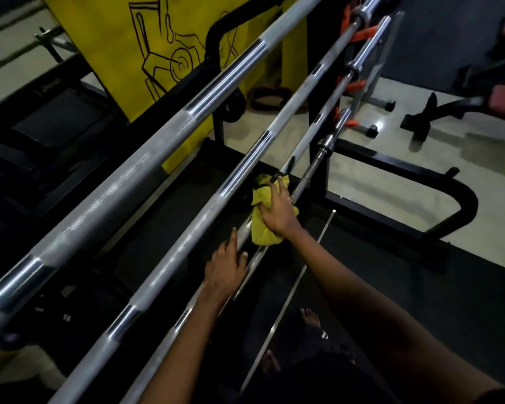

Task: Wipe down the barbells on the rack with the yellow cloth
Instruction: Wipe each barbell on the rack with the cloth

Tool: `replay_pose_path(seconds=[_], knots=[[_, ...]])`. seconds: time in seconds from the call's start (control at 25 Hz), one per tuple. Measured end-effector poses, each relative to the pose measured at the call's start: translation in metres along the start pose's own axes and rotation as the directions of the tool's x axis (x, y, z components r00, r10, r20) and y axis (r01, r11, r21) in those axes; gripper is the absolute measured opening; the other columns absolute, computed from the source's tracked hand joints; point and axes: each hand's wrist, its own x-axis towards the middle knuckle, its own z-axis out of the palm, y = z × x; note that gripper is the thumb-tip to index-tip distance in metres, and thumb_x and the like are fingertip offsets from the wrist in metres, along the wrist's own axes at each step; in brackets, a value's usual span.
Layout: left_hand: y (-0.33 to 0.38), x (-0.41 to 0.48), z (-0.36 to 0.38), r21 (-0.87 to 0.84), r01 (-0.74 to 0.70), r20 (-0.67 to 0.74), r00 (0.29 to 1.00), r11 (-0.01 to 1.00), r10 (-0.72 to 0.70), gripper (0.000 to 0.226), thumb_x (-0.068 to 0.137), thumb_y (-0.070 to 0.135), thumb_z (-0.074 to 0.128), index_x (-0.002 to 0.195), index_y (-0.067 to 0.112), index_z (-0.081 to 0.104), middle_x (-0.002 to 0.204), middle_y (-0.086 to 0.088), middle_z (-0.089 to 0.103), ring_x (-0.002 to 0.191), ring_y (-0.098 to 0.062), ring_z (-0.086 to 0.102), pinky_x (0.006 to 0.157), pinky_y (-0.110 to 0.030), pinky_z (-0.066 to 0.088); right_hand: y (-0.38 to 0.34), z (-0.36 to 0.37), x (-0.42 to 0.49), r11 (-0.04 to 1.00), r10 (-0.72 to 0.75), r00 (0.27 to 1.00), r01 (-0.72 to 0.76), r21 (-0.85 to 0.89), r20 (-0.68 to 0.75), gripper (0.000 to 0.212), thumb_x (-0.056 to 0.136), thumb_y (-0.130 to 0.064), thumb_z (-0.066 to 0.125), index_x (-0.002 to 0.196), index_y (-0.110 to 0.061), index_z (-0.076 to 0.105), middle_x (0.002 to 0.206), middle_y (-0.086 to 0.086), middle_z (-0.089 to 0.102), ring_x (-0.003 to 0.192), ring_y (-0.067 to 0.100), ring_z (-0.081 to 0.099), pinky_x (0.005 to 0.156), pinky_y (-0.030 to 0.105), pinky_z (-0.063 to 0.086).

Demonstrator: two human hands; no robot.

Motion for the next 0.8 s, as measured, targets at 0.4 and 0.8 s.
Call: replay_pose_path(seconds=[0.4,0.8], knots=[[0.042,0.038,0.003,0.108,0.05,0.005,0.999,0.993,-0.051,0.079,0.094,0.049,0.046,0.154,0.037,-0.005,0.145,-0.013,0.038,0.125,-0.036,0.046,0.096,-0.049,0.042,0.05,-0.044,0.056,0.974,-0.183,0.973,0.199,-0.109,0.144,0.077,0.085,-0.044,0.061,0.151,-0.022,0.029,0.167,0.007,0.01,0.153,0.038,0.003,0.115,0.062,0.028],[0.076,0.07,0.012,0.068,0.2,0.002,0.98,0.978,-0.2,0.071,0.096,0.055,0.038,0.153,0.042,-0.002,0.153,-0.005,0.034,0.133,-0.031,0.037,0.104,-0.056,0.031,0.036,-0.049,0.089,0.386,0.5,0.857,-0.348,0.854,0.124,0.07,0.086,-0.024,0.075,0.144,-0.016,0.037,0.131,0.01,0.057,0.12,0.03,0.058,0.1,0.04,0.05]])
